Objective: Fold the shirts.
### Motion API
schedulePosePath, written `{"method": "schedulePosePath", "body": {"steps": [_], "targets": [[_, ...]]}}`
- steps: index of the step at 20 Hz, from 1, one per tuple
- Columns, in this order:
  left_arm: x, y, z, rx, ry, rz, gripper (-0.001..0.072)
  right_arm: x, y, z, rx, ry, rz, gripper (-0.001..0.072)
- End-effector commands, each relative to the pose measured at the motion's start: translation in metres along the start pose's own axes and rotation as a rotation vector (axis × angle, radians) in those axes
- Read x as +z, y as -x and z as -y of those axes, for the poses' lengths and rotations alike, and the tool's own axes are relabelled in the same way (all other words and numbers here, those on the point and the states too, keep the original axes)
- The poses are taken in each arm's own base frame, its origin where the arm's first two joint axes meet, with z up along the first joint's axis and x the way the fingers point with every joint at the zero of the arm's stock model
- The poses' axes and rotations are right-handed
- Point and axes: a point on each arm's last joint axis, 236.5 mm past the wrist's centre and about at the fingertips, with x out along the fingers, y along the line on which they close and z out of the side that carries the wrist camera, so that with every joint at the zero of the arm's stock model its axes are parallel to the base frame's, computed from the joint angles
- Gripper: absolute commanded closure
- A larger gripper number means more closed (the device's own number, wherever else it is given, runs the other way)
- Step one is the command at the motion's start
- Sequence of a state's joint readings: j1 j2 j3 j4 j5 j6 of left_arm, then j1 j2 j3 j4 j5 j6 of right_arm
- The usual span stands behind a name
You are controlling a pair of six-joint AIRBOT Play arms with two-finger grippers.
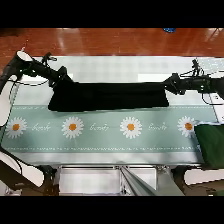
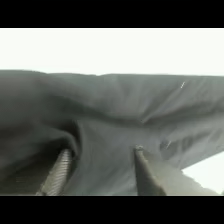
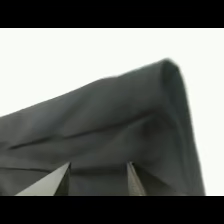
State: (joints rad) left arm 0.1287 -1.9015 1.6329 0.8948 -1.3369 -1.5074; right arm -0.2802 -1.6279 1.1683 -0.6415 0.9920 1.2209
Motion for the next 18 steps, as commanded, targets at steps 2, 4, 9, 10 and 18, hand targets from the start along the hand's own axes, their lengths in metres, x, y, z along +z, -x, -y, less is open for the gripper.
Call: {"method": "schedulePosePath", "body": {"steps": [2, 4, 9, 10, 18], "targets": [[-0.013, 0.024, -0.025, 0.041, 0.02, -0.058, 0.0203, 0.019, 0.023, 0.02, -0.035, -0.055, 0.059, 0.0297], [-0.003, 0.073, -0.024, 0.053, -0.002, 0.052, 0.0203, 0.025, 0.061, 0.037, -0.051, -0.079, 0.085, 0.0303], [-0.004, 0.19, 0.051, 0.088, -0.256, 0.443, 0.0203, 0.002, 0.098, 0.094, -0.186, -0.127, 0.066, 0.0303], [-0.019, 0.196, 0.075, 0.088, -0.334, 0.496, 0.0203, -0.003, 0.089, 0.1, -0.197, -0.162, 0.071, 0.0303], [-0.109, 0.105, 0.117, 0.046, -0.448, 0.451, 0.0203, -0.021, -0.003, 0.06, -0.037, -0.203, -0.016, 0.0303]]}}
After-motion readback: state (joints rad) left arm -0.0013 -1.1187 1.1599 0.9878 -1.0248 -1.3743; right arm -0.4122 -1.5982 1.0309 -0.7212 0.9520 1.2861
